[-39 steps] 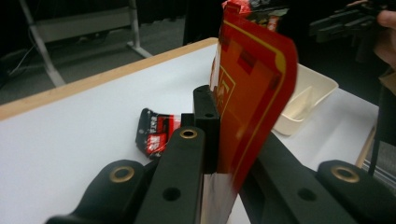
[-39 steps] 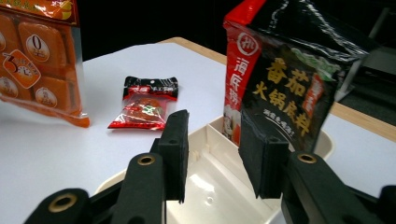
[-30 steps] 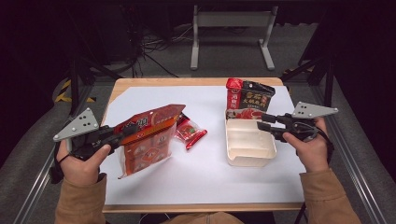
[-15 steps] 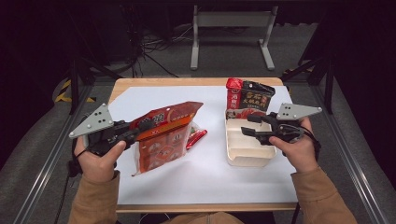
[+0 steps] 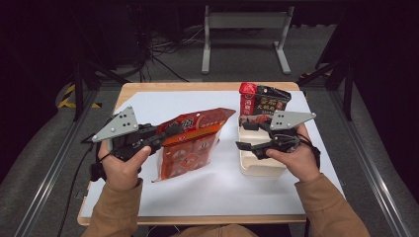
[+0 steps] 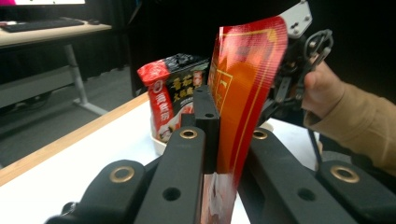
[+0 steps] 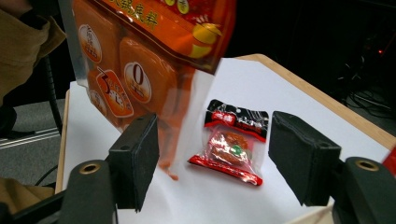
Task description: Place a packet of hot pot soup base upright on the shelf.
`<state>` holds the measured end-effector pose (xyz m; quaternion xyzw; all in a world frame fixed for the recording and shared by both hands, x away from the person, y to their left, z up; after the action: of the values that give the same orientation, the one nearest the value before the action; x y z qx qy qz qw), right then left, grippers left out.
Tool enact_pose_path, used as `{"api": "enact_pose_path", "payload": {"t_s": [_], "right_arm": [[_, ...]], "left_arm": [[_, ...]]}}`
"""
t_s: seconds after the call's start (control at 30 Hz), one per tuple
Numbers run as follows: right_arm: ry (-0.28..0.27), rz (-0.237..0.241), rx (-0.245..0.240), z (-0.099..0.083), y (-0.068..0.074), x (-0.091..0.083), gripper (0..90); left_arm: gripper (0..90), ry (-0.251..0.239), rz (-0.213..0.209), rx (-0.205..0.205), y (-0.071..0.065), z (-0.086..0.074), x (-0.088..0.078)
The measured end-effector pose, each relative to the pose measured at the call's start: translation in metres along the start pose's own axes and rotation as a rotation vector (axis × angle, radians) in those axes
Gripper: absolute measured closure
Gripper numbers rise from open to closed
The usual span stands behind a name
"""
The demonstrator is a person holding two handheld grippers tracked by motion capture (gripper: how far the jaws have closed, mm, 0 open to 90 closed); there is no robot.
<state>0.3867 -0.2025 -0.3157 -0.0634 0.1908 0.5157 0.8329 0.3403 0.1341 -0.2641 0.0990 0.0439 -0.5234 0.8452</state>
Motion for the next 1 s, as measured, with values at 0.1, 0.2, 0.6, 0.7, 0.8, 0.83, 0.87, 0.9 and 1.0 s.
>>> {"api": "enact_pose_path", "payload": {"t_s": [0.1, 0.2, 0.6, 0.7, 0.8, 0.83, 0.87, 0.9, 1.0], "right_arm": [[0.001, 0.011, -0.006, 0.0, 0.002, 0.005, 32.7], [0.009, 0.017, -0.015, 0.0, 0.003, 0.012, 32.1], [0.0, 0.082, -0.068, -0.002, 0.01, 0.042, 31.6], [-0.01, 0.112, -0.077, -0.001, 0.012, 0.048, 31.1], [-0.015, 0.134, -0.096, -0.001, 0.013, 0.052, 30.8], [-0.017, 0.145, -0.106, -0.001, 0.014, 0.053, 30.6], [-0.018, 0.152, -0.11, -0.001, 0.014, 0.054, 30.5], [-0.021, 0.16, -0.121, -0.001, 0.015, 0.055, 29.9], [-0.023, 0.173, -0.123, -0.002, 0.017, 0.056, 28.9]], "left_arm": [[90.0, -0.008, -0.009, 0.001, -0.001, 0.001, 0.004], [90.0, -0.013, -0.019, -0.001, -0.002, 0.002, 0.009], [90.0, -0.028, -0.051, -0.006, -0.004, 0.0, 0.018], [90.0, -0.036, -0.059, -0.002, -0.005, 0.0, 0.018], [89.9, -0.036, -0.078, 0.01, -0.007, 0.001, 0.019], [89.9, -0.035, -0.081, 0.021, -0.009, 0.002, 0.02], [89.9, -0.036, -0.083, 0.025, -0.009, 0.002, 0.02], [90.0, -0.037, -0.085, 0.023, -0.01, 0.003, 0.02], [90.0, -0.042, -0.091, 0.022, -0.01, 0.003, 0.02]]}}
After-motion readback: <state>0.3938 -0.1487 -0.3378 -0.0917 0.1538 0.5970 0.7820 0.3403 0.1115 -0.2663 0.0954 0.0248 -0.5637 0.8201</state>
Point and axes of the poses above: each handheld gripper's, and its own axes: x roughly forward along the jaws, z roughly out of its top, y roughly to its left, the point moved 2 cm from there along x, roughly forward along the jaws, and after that the axes turned 9 degrees about x, right-handed, at the moved point
